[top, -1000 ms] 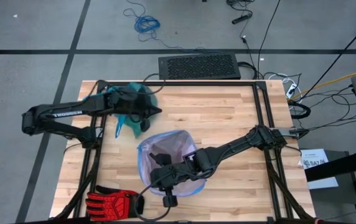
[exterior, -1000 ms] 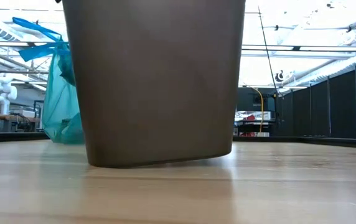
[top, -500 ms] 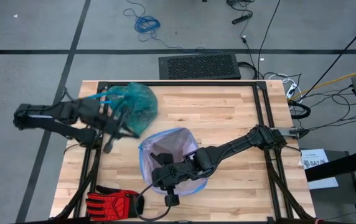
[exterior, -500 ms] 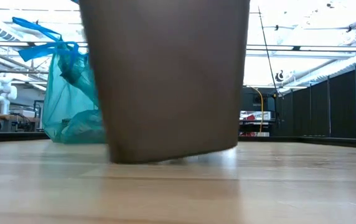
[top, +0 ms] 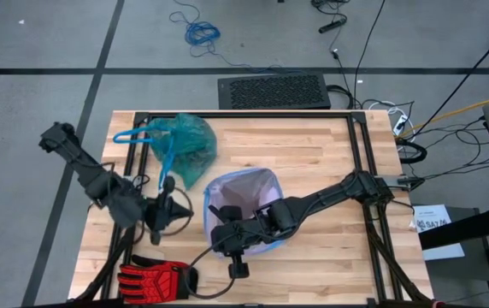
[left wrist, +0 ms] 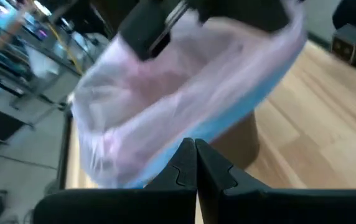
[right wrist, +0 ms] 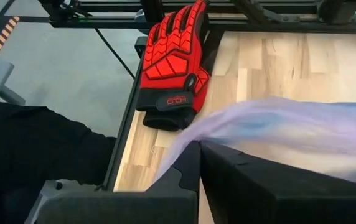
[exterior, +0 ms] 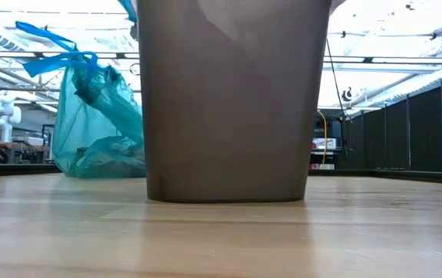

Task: Place trash/remove bag and relplace
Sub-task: Insert the trash bag into the trash bin

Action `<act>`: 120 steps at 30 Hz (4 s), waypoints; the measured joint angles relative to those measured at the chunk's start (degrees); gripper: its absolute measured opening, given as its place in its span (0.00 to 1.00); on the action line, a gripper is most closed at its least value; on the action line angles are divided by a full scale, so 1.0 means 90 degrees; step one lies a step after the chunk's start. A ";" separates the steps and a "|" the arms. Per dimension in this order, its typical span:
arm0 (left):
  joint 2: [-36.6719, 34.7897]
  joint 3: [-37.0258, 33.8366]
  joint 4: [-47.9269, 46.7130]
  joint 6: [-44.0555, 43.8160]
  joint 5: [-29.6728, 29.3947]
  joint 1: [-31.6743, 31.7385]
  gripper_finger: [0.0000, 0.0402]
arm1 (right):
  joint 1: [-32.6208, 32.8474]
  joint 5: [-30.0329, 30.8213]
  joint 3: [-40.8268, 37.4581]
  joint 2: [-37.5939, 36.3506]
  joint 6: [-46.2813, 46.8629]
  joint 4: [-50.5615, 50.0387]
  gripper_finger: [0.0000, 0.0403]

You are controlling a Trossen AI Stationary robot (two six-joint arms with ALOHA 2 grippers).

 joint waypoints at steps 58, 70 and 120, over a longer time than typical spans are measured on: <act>0.0840 -0.1392 0.2483 -0.1574 0.0472 0.2315 0.00 | 0.2557 0.5455 -0.2339 -0.1321 0.5645 -0.4594 0.00; 0.1121 -0.1648 0.2681 -0.2000 0.0480 0.2590 0.00 | 0.2329 0.5167 -0.3464 -0.1326 0.6053 -0.3906 0.00; 0.1348 -0.2232 0.3760 -0.2224 0.0667 0.2731 0.00 | 0.0952 0.5769 -1.0092 -0.5576 0.4614 0.5995 0.00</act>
